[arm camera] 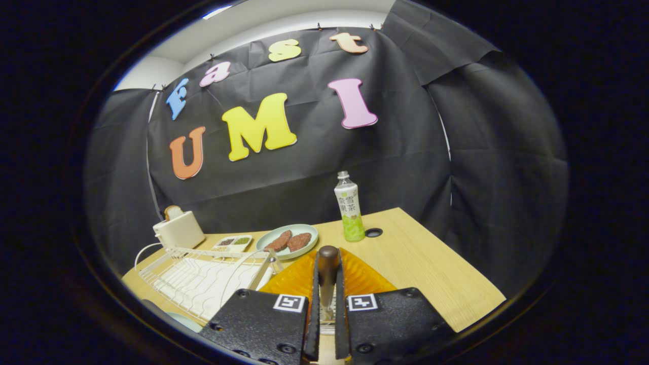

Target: Take the plate from the dish rack, then take the spoon from the basket and place it into the plate.

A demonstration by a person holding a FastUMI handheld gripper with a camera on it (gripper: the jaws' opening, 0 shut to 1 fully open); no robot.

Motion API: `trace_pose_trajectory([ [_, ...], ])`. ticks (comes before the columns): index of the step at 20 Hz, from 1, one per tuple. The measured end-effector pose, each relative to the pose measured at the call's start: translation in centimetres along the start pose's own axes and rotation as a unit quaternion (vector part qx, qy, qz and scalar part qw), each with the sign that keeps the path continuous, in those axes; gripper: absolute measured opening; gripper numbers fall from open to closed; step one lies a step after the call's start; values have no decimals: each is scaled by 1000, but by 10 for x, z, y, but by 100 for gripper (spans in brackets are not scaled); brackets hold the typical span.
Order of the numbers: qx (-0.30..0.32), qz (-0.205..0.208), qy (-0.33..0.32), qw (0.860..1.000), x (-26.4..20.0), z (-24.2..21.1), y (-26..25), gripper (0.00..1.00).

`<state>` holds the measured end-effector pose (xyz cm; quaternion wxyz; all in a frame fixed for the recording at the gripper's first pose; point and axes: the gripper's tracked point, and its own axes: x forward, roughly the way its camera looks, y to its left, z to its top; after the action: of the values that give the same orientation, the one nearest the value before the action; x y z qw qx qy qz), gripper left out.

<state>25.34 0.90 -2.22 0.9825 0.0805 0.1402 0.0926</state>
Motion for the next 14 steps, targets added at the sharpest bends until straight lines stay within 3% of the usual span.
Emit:
trace_pose_trajectory([
  [8,-34,-34,-58,997,-33,54,7,15],
  [14,-53,-11,-90,994,-88,97,55,15],
])
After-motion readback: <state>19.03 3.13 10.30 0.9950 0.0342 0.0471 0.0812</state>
